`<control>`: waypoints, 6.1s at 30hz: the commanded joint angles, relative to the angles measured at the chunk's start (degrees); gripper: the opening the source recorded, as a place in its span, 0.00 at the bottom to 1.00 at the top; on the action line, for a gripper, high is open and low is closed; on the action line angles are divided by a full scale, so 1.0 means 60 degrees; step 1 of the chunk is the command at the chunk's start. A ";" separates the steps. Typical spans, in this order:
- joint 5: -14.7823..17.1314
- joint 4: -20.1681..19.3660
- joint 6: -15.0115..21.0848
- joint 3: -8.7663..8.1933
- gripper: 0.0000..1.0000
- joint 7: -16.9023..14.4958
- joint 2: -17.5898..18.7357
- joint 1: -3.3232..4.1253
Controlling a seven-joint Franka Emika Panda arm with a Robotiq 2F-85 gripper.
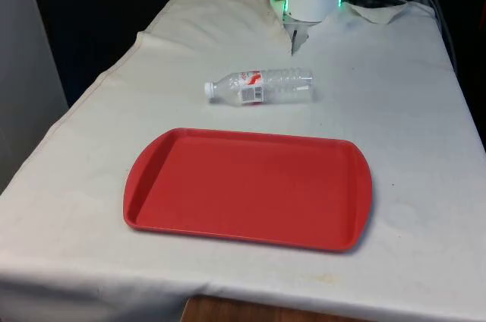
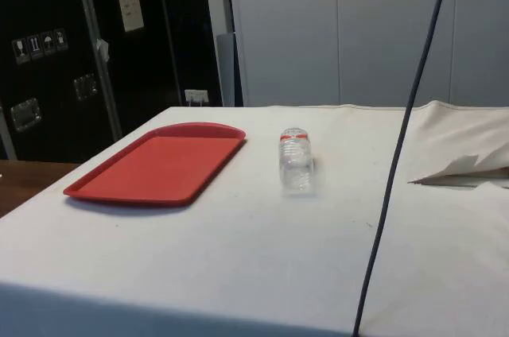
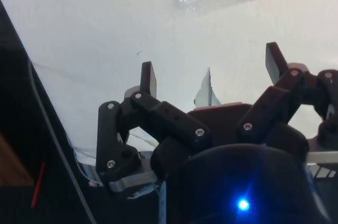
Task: Place the bottle upright on the tray.
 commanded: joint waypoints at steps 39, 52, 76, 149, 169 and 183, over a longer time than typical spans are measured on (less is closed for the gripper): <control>-0.0153 -0.3457 0.1509 0.0029 1.00 0.0315 -0.2502 -0.0019; -0.0124 -0.4326 0.2091 -0.0115 1.00 0.0210 -0.2865 -0.0115; -0.0086 -0.5109 0.3361 -0.0745 1.00 0.0248 -0.2483 -0.0220; -0.0105 -0.5739 0.4822 -0.1012 1.00 0.3361 -0.1623 -0.0248; -0.0468 -0.5634 0.4918 -0.0993 1.00 0.4717 -0.1719 -0.0277; -0.0554 -0.5558 0.4908 -0.1079 1.00 0.5529 -0.1681 -0.0277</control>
